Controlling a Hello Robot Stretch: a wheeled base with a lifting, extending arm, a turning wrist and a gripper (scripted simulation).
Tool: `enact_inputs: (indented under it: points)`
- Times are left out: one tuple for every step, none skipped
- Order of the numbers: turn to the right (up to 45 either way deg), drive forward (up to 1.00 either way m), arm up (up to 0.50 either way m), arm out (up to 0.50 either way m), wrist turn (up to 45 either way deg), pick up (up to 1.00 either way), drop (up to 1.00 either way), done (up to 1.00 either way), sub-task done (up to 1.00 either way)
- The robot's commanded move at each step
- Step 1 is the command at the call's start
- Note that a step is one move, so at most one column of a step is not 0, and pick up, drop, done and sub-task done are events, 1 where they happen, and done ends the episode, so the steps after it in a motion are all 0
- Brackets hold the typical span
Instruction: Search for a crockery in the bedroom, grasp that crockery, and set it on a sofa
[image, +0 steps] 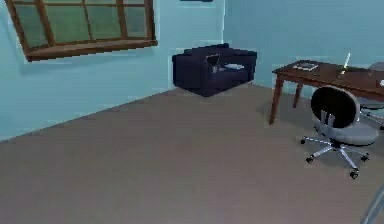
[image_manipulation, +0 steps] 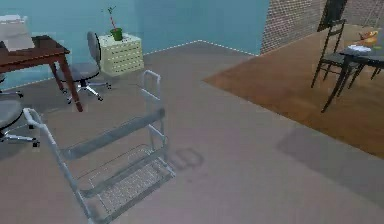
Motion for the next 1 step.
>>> enact_inputs:
  points:
    - [-42.0, 0.00, 0.00, 0.00, 0.0, 0.00, 0.00, 0.00, 0.00]
